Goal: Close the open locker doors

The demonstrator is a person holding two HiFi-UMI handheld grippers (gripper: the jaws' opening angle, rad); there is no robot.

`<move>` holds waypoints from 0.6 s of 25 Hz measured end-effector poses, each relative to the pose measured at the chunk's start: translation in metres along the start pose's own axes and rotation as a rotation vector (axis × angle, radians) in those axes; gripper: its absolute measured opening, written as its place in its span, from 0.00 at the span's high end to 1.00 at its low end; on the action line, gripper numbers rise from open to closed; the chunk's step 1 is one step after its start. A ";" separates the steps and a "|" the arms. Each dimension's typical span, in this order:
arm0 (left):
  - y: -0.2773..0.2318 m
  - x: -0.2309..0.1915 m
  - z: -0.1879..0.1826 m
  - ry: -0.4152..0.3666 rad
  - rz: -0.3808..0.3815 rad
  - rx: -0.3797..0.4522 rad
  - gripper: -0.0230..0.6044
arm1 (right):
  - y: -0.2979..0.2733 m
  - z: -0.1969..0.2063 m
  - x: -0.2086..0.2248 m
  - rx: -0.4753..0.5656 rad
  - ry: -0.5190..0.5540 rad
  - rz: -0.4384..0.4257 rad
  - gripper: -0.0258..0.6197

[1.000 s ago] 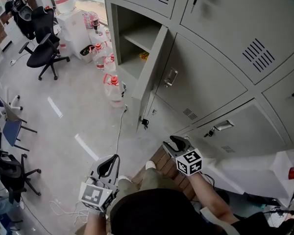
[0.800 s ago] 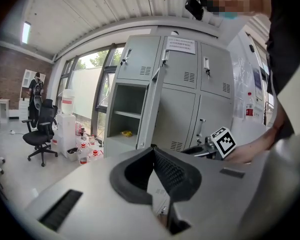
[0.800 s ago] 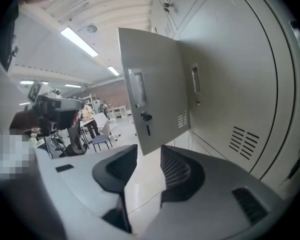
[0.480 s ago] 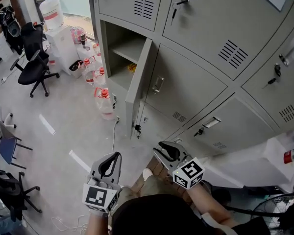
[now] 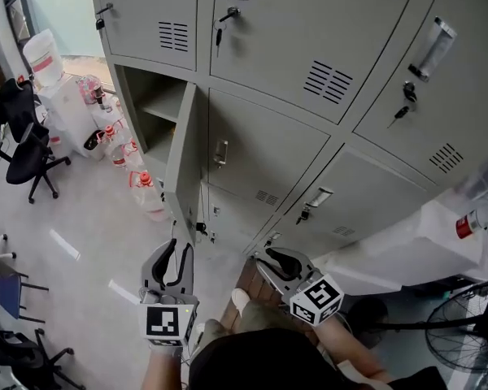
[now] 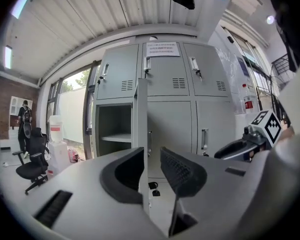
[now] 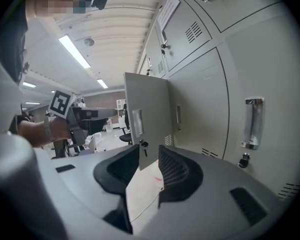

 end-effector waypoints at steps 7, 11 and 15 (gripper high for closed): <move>-0.027 -0.014 -0.002 -0.073 -0.065 0.010 0.76 | 0.025 0.006 0.024 0.014 -0.037 0.097 0.76; -0.038 -0.015 -0.003 -0.067 -0.051 0.007 0.75 | 0.026 0.006 0.031 0.014 -0.047 0.116 0.76; -0.043 -0.022 -0.002 -0.061 -0.065 0.000 0.75 | 0.017 0.004 0.032 0.016 -0.047 0.101 0.76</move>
Point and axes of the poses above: the fingertips, and each gripper's own axes: y backward along the fingers, x to its right, z out of its underside, the point moved 2 cm from there along y, backward along the fingers, and after that the axes turned 11 degrees about -y, right-handed, at the moved point
